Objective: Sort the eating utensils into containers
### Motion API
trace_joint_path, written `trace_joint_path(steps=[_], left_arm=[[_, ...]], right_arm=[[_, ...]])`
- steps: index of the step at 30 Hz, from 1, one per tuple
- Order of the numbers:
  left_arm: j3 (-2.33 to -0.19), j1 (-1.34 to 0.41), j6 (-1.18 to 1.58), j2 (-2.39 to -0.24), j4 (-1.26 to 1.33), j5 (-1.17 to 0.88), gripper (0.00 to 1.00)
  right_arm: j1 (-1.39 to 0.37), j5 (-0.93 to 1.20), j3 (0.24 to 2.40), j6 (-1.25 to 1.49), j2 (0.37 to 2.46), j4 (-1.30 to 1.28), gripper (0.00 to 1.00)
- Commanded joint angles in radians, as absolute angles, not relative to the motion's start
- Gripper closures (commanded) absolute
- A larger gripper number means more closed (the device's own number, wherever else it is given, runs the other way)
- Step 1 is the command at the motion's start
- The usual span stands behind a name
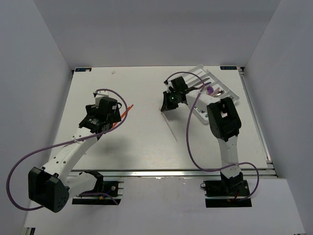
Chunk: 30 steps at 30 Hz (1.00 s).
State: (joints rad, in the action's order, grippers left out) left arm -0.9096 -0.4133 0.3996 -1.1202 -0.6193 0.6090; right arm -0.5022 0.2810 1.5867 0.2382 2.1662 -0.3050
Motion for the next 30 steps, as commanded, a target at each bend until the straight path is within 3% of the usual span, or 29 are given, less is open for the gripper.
trace_joint_path(steps=[1, 5, 19, 30], left_arm=[[-0.904, -0.41, 0.396, -1.112, -0.604, 0.621, 0.02], [-0.902, -0.41, 0.399, -1.118, -0.606, 0.617, 0.02], [-0.894, -0.41, 0.402, -1.127, -0.604, 0.607, 0.02], [-0.891, -0.41, 0.402, -1.17, -0.607, 0.597, 0.02]], right_arm=[[-0.476, 0.56, 1.62, 0.461, 2.06, -0.118, 1.0], [-0.431, 0.546, 1.69, 0.609, 2.06, -0.034, 1.0], [-0.147, 0.114, 1.804, 1.145, 2.244, 0.298, 1.0], [-0.094, -0.196, 2.143, 1.075, 2.477, 0.272, 1.0]])
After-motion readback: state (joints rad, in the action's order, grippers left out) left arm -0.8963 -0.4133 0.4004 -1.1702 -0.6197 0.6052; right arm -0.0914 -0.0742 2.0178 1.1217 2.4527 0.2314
